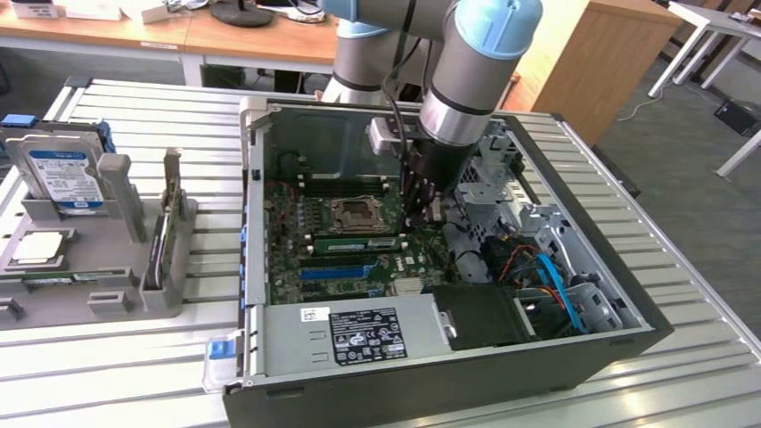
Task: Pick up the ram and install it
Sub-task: 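Press down the ram until it locks into place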
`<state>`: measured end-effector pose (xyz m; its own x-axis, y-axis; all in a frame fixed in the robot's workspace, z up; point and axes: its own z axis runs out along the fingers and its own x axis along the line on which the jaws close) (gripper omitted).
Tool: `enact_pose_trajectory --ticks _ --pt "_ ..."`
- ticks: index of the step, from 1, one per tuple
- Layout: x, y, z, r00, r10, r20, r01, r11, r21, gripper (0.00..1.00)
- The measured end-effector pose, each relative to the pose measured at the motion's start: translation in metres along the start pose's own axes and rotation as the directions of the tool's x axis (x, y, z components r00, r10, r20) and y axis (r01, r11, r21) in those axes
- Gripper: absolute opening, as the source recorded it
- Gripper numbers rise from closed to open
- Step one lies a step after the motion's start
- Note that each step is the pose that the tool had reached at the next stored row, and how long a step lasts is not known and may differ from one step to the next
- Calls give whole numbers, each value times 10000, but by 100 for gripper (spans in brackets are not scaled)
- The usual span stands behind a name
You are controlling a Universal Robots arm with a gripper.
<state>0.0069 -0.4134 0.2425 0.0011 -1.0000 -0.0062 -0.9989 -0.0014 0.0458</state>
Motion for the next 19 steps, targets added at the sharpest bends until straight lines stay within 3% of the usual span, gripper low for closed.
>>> enact_pose_trajectory --ticks 19 --pt "-37 -2 38 10000 0 -3 0 10000 9 10"
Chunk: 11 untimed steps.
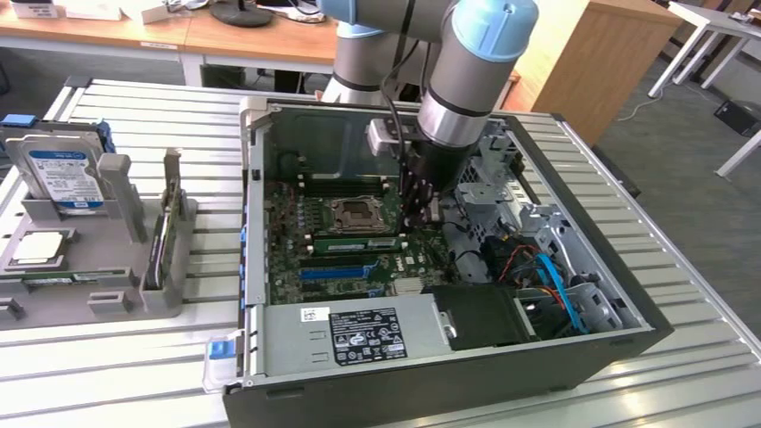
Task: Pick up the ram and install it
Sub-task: 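Press down the ram until it locks into place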
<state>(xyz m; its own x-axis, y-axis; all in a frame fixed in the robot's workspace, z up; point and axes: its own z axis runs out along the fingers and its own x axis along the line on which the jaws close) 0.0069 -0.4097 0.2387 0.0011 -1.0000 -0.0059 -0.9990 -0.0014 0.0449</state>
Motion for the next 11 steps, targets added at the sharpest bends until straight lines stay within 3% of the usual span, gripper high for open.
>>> enact_pose_trajectory --ticks 11 --pt "0 -2 31 10000 0 -1 0 10000 4 10"
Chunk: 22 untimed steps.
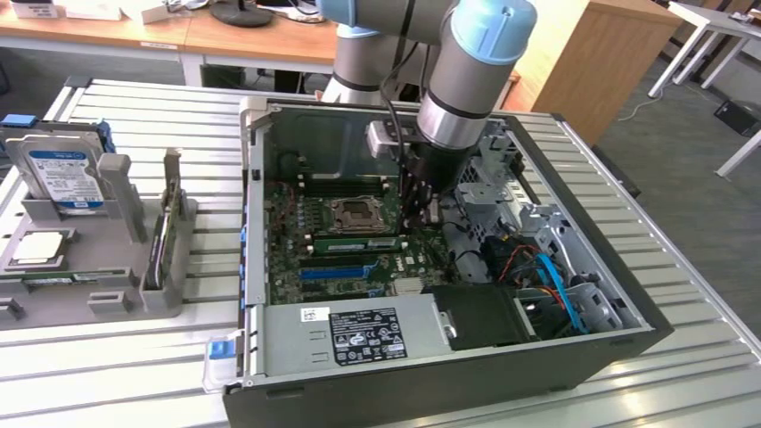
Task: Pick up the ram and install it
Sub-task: 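Press down the ram until it locks into place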
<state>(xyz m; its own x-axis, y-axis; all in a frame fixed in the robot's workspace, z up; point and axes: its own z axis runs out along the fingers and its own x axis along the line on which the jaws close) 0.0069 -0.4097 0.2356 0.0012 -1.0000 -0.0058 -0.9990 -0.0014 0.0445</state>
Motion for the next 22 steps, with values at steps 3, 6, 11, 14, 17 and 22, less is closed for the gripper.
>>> enact_pose_trajectory --ticks 3,6,11,14,17,22 --pt "1 0 4 10000 0 -4 0 10000 -1 10" --pt "0 -1 14 10000 0 2 0 10000 1 10" --pt "1 -1 19 10000 0 -3 0 10000 -1 10" --pt "0 -1 28 10000 0 1 0 10000 1 10" --pt "0 -2 39 10000 0 0 0 10000 0 10" --pt "0 -2 44 10000 -21 -2 21 10000 -1 10"
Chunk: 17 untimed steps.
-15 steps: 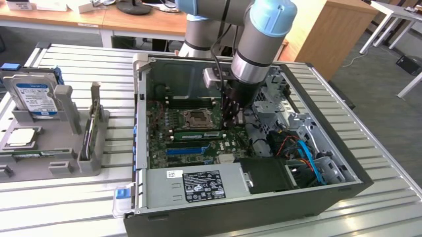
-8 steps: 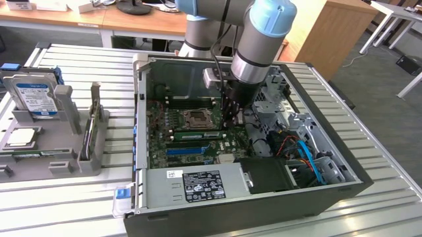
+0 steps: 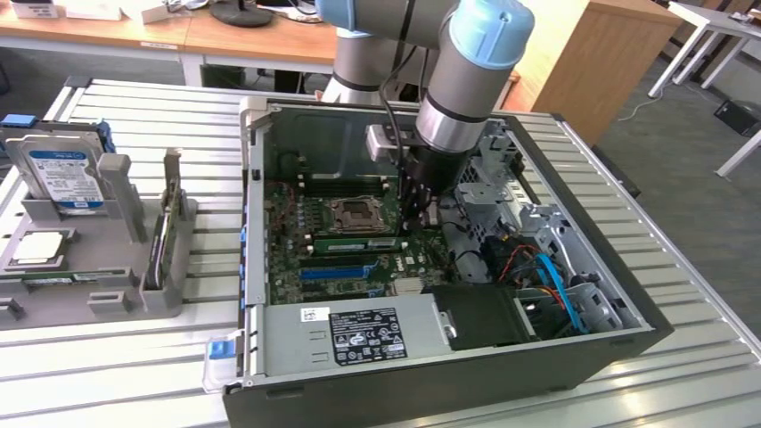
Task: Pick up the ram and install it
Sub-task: 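Press down the ram until it locks into place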
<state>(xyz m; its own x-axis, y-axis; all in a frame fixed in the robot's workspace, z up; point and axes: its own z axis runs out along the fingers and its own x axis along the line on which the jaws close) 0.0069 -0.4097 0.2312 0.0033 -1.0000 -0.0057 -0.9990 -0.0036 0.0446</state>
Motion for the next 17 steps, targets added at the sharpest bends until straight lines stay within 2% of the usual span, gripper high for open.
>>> enact_pose_trajectory --ticks 17 --pt "8 -9 0 10000 -40 -2 40 10000 0 10"
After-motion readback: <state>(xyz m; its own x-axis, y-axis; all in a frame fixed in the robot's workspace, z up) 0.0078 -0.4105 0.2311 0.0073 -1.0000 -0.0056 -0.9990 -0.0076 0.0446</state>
